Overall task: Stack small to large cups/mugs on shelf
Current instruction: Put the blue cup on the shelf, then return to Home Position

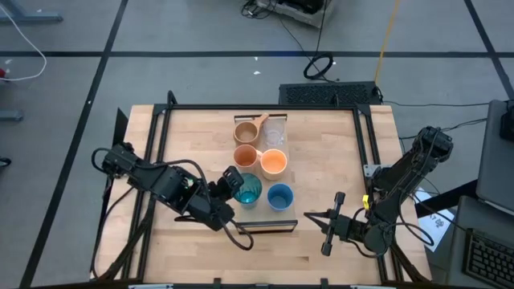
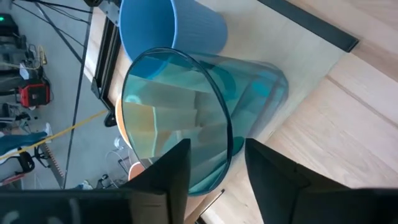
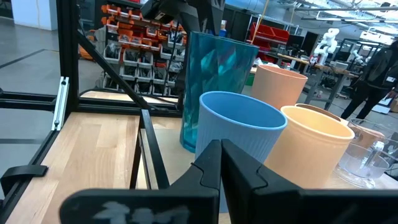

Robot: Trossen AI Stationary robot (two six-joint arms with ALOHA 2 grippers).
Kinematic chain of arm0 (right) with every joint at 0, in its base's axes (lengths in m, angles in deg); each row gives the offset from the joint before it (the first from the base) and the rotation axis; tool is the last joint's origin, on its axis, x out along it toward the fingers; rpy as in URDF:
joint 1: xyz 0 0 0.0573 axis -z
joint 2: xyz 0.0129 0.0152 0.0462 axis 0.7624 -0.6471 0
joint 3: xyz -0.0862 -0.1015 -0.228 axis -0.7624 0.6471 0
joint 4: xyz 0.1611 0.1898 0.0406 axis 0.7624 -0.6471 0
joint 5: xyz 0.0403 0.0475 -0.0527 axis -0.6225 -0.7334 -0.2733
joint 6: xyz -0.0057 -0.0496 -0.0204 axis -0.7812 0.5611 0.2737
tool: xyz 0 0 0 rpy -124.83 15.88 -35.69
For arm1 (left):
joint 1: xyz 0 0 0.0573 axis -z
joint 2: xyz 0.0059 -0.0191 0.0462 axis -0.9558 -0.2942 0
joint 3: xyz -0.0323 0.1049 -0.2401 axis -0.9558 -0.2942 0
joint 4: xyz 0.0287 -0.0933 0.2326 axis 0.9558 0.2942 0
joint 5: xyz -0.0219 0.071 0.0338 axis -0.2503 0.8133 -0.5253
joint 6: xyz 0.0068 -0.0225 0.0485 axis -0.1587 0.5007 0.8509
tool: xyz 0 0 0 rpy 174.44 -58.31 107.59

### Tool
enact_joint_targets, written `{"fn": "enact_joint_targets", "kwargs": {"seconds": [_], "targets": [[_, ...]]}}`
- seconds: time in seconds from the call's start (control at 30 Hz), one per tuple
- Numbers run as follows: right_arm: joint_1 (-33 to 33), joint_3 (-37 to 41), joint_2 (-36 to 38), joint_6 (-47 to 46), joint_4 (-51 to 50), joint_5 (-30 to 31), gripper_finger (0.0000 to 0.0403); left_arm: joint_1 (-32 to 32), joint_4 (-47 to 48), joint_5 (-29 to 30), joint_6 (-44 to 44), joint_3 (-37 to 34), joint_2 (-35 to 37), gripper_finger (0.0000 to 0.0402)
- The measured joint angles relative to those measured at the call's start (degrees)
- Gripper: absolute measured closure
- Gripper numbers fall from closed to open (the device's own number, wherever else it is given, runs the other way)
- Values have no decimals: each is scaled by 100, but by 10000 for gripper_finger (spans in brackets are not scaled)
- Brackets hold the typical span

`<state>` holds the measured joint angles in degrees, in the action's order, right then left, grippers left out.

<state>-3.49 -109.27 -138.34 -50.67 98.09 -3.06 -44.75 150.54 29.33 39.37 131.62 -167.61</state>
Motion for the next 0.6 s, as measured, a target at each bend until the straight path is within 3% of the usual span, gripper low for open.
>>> {"fn": "enact_joint_targets", "kwargs": {"seconds": [0.4, 0.6], "targets": [[0, 0, 0, 1, -2, 1, 403, 196, 148, 369, -464, 0, 148, 236], [36, 0, 1, 31, 77, 0, 403, 309, 126, 261, -955, -7, 566, 236]]}}
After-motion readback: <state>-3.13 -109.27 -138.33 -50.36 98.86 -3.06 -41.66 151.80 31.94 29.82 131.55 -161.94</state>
